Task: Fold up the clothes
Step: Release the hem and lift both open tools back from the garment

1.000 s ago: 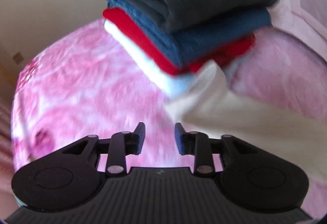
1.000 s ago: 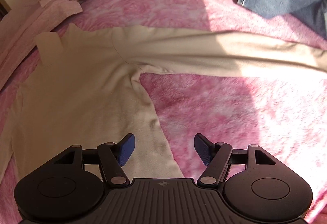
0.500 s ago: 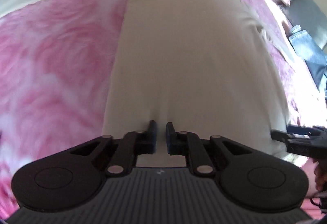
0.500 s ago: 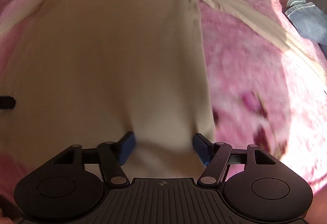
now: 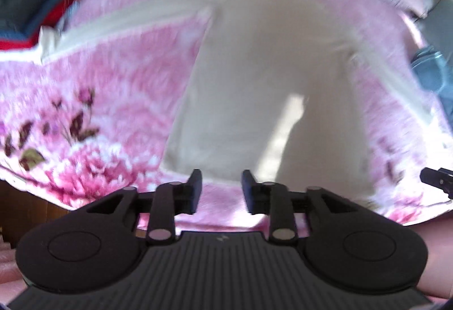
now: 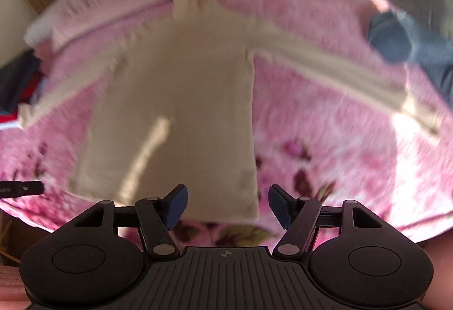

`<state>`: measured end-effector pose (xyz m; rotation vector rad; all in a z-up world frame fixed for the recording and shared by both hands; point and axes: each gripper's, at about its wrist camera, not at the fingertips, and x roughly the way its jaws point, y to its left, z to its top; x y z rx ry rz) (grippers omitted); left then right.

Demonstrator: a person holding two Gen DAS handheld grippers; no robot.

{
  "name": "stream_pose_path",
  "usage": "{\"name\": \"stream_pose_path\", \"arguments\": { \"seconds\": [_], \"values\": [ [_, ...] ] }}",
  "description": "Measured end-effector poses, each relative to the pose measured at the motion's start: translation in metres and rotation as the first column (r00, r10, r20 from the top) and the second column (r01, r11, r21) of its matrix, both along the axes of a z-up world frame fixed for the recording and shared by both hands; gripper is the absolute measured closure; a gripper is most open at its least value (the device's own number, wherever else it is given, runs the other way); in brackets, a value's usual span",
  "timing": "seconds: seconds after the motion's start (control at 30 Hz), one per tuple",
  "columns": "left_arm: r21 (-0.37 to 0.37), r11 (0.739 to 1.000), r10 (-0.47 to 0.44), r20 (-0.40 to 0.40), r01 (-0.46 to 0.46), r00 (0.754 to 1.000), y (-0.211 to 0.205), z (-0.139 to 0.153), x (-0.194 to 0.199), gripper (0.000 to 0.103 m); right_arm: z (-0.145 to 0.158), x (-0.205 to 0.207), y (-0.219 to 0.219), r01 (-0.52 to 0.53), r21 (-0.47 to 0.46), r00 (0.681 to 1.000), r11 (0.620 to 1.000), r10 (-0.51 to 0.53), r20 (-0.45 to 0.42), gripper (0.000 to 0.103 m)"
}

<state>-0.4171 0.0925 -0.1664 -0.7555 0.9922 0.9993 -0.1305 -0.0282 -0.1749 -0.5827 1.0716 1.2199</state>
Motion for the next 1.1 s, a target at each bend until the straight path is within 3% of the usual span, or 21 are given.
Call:
{"name": "stream_pose_path", "arguments": {
  "seconds": [0.23, 0.43, 0.6, 0.7, 1.0, 1.1],
  "values": [
    [0.118, 0.993, -0.001, -0.006, 0.001, 1.0, -0.029, 0.054, 0.023, 0.07, 0.058, 0.01, -0.021, 0.001, 0.049, 1.0, 0.999, -0.001, -0.004, 0.036],
    [0.18, 0.983, -0.012, -0.045, 0.02, 0.999, -0.05, 0.08, 0.035, 0.067, 0.075, 0.024, -0.053, 0.021, 0.039, 1.0, 0.999, -0.021, -0.01, 0.036],
    [0.184, 0.982, -0.03, -0.064, 0.041, 0.998, -0.064, 0.088, 0.041, 0.066, 0.082, 0.029, -0.068, 0.013, 0.016, 1.0, 1.0, -0.013, 0.001, 0.034],
    [0.173, 0.984, -0.041, -0.075, 0.054, 0.996, -0.07, 0.09, 0.045, 0.065, 0.086, 0.028, -0.073, -0.005, -0.004, 1.0, 1.0, 0.005, 0.015, 0.022],
    [0.129, 0.985, -0.101, -0.129, 0.118, 0.986, -0.09, 0.088, 0.059, 0.06, 0.082, 0.026, -0.094, 0.008, -0.1, 1.0, 0.995, -0.007, 0.007, 0.019],
    [0.109, 0.984, -0.122, -0.144, 0.138, 0.982, -0.094, 0.085, 0.062, 0.06, 0.079, 0.025, -0.1, 0.018, -0.128, 1.0, 0.992, -0.017, 0.008, 0.009]
  ]
}}
